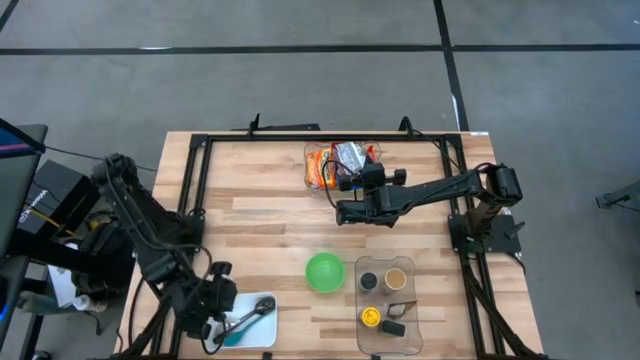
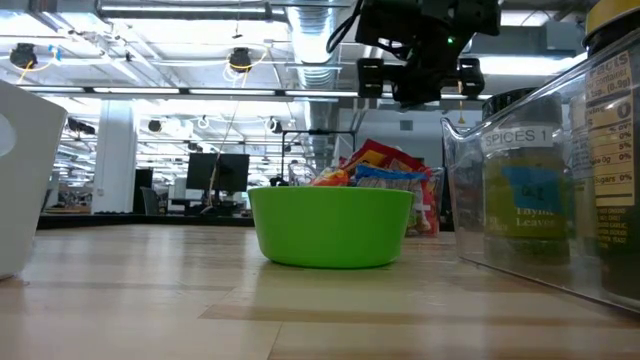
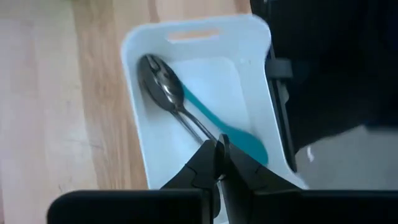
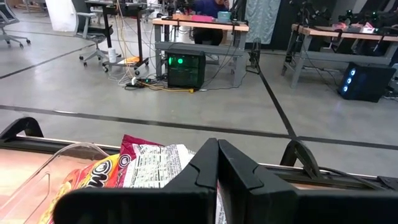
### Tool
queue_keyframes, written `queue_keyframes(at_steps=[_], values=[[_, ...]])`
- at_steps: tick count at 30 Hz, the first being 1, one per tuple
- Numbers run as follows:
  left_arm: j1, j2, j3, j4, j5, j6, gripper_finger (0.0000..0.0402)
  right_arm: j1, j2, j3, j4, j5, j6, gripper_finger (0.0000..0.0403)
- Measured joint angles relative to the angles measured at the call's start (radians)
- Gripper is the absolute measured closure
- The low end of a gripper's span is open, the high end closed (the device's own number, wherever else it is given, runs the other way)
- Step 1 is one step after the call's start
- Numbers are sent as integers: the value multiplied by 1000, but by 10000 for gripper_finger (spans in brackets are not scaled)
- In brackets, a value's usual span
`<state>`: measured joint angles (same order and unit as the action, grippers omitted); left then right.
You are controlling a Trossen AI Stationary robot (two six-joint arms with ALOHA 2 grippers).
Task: Pick & Place Food Item
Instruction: Put the black spoon into the white bin, then return to Home Position
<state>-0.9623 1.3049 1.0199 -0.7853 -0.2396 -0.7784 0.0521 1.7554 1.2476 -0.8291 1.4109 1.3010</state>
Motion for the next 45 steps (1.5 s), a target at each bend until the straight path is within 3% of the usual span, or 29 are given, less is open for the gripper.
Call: queue_keyframes(at_steps=[6, 31, 45], values=[[0, 29, 0, 0, 32, 64, 394, 0, 0, 0, 0, 0, 0, 401], [0, 28, 0, 2, 33, 65, 389, 0, 0, 0, 0, -2, -2, 401], [41, 28, 0, 8, 18, 64, 333, 0, 0, 0, 0, -2, -2, 401]])
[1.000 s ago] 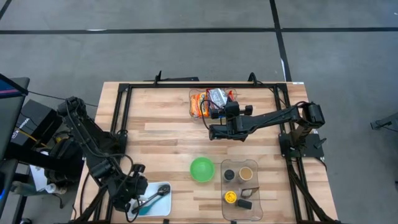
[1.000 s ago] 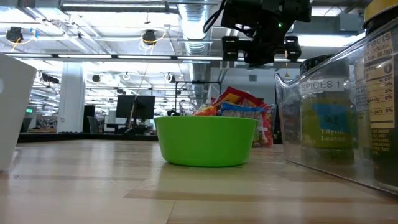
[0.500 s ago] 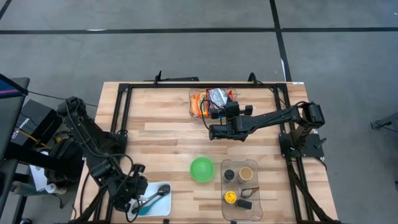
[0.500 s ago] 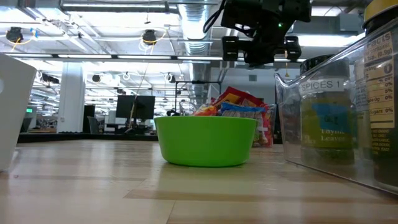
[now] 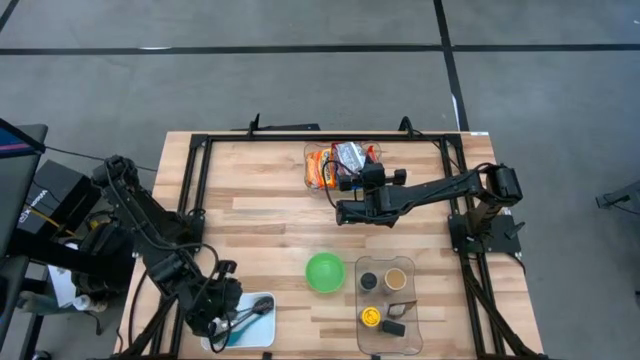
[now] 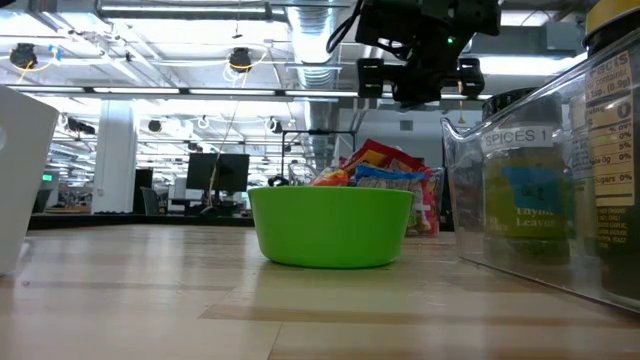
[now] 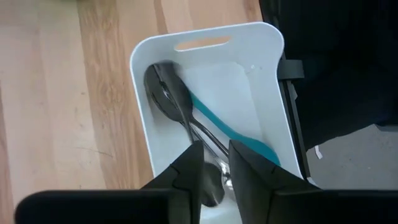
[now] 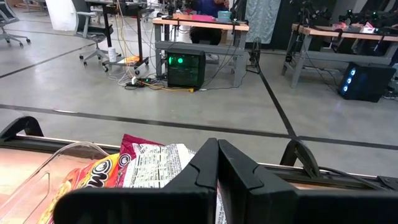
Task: Pick & Place Food Item
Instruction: Return to Home Position
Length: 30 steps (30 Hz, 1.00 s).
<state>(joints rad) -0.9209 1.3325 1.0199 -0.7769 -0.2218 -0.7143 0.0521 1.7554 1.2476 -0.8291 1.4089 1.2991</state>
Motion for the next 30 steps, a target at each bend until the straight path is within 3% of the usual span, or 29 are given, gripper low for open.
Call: queue_keyframes(at_steps=[10, 13, 16, 20, 25, 30], values=[[69, -4, 0, 51, -4, 0, 331, 0, 0, 0, 0, 0, 0, 401], [106, -4, 0, 99, -51, 2, 340, 0, 0, 0, 0, 0, 0, 401], [152, -4, 0, 147, -163, 3, 349, 0, 0, 0, 0, 0, 0, 401], [230, -4, 0, 203, -396, 37, 360, 0, 0, 0, 0, 0, 1, 401], [348, -4, 0, 291, -645, 252, 371, 0, 0, 0, 0, 0, 0, 401], [492, -4, 0, 390, -747, 485, 379, 0, 0, 0, 3, 0, 2, 401]])
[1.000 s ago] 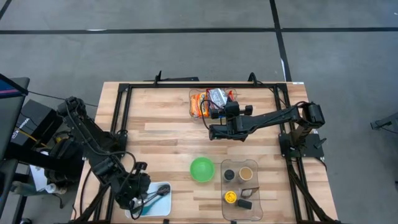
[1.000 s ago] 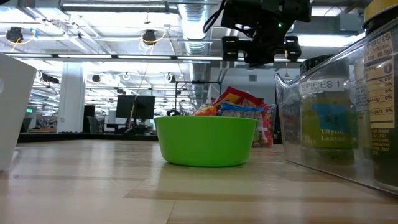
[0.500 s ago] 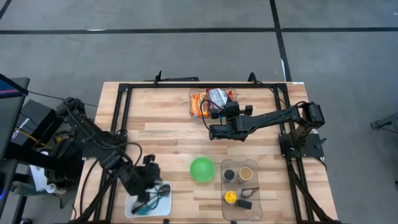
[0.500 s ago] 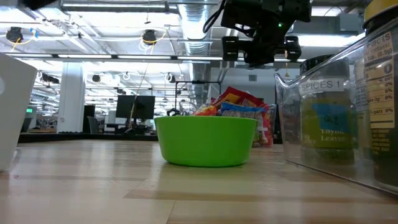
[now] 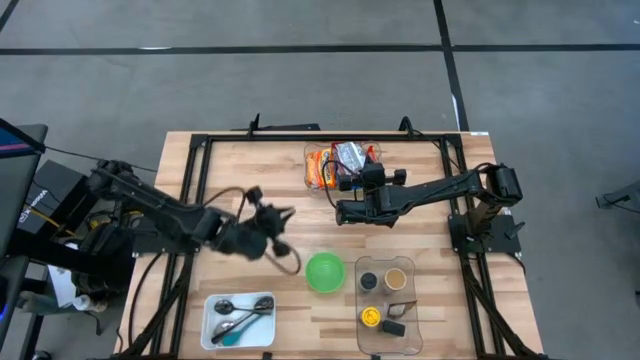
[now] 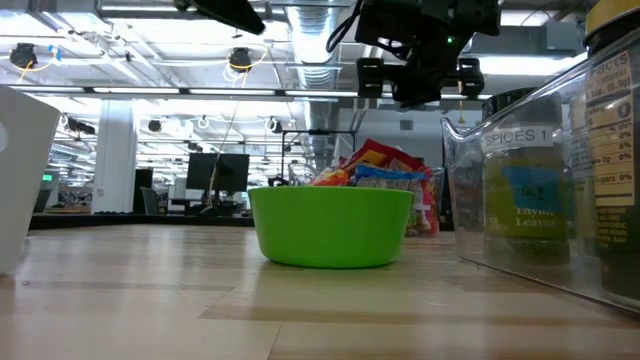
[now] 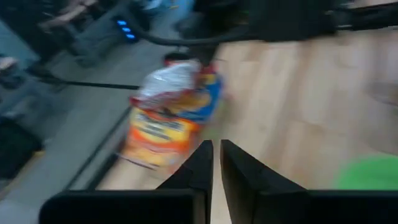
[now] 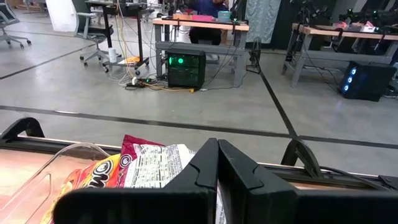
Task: Pick & Place Food Item
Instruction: Return to Home Position
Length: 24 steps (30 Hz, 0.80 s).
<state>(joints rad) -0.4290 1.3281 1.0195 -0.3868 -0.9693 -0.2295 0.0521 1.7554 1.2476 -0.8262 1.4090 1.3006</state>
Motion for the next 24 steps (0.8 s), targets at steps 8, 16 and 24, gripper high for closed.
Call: queue_keyframes(at_steps=[8, 16, 24], values=[[247, 0, 0, 45, 10, 70, 391, 0, 0, 0, 1, -50, -2, 401], [415, 0, -2, 46, 343, 68, 401, -3, 0, 0, 1, -57, -178, 401], [482, 0, -2, 46, 766, 70, 399, -3, 0, 0, 1, -186, -412, 401]])
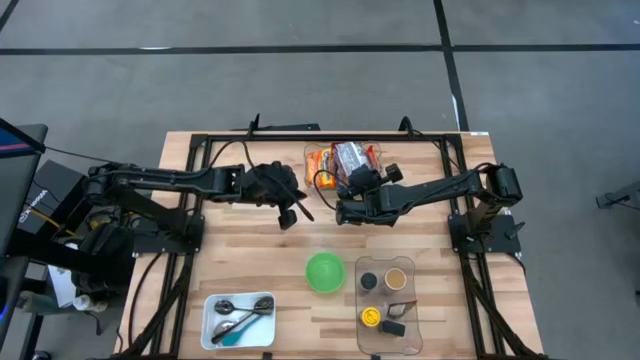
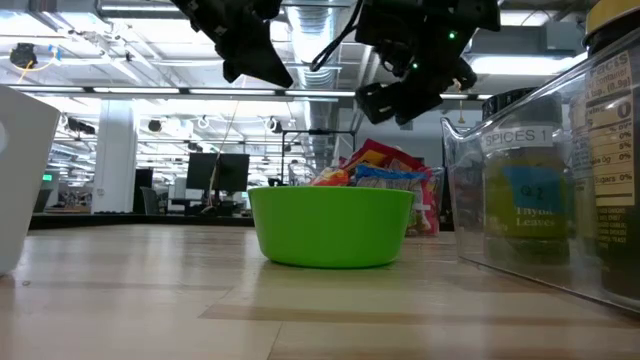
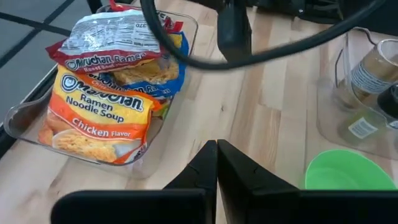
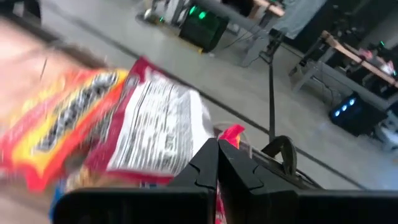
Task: Pick & Place Food Item
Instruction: Return to Home Position
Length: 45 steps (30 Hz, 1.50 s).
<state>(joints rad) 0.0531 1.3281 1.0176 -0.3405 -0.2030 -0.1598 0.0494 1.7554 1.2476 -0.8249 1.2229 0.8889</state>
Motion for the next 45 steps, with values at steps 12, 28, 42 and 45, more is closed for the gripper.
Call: queue_keyframes(at_steps=[12, 28, 42, 45], values=[[0, 0, 0, 0, 3, 28, 400, -4, 0, 0, 0, -185, -308, 402], [0, 0, 0, 1, 2, 28, 399, 17, 0, 0, 70, -801, -805, 403], [0, 0, 0, 2, 3, 25, 401, 20, 0, 0, 176, -1031, -907, 403], [0, 0, 0, 2, 2, 25, 400, 25, 0, 0, 179, -1076, -920, 403]])
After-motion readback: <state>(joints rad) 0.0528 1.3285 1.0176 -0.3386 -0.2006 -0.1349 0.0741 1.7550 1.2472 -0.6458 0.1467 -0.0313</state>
